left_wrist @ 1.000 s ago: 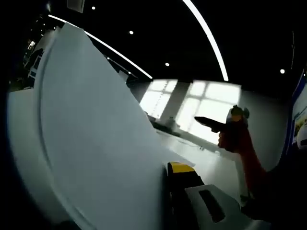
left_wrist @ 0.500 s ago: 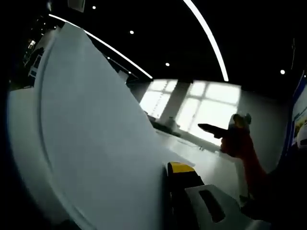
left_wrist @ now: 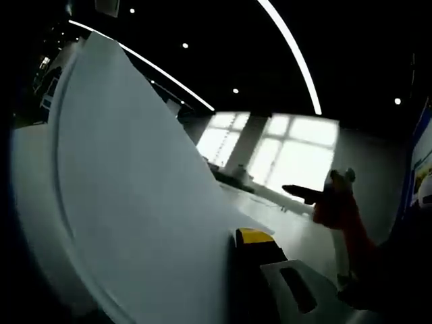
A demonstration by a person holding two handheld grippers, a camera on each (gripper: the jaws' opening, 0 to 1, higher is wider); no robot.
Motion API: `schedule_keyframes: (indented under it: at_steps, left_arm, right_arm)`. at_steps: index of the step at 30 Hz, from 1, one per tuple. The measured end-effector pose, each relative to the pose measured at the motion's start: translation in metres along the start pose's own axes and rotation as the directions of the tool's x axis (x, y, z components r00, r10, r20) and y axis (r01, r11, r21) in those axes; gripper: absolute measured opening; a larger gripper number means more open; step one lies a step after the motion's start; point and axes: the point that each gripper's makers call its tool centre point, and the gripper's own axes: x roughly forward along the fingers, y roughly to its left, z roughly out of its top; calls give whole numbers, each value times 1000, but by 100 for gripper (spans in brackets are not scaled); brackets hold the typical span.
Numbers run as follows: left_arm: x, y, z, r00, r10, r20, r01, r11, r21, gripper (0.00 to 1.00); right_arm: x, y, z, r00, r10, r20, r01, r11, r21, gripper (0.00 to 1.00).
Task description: Organize the stack of printing papers by aligning and flattening the scattered papers on the table
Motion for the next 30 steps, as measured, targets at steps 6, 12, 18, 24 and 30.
schedule_keyframes:
  at_steps: [6, 12, 18, 24, 30]
  left_arm:
    - [0, -1, 0, 1000, -1, 1, 1, 1000, 0, 11]
    - [0, -1, -1, 1000, 0, 0, 0, 1000, 3, 11]
    - [0, -1, 0, 1000, 0, 2, 0, 1000, 4, 11]
    - [0, -1, 0, 1000, 0, 3, 0, 1000, 3, 11]
    - [-1, -1, 0, 1000, -1, 4, 1, 1000, 3, 11]
  right_arm:
    - [-5, -9, -13, 999, -28, -21, 28, 1000, 11, 90]
    - [-8, -10, -16, 999, -33, -24, 34, 999, 19, 90]
    - [-11, -9, -14, 999, -32, -12, 33, 999, 29, 90]
    - [-13, -13, -16, 999, -39, -7, 40, 998, 48, 90]
    - [-14, -8, -13, 1000, -5, 14, 3, 994, 108, 90]
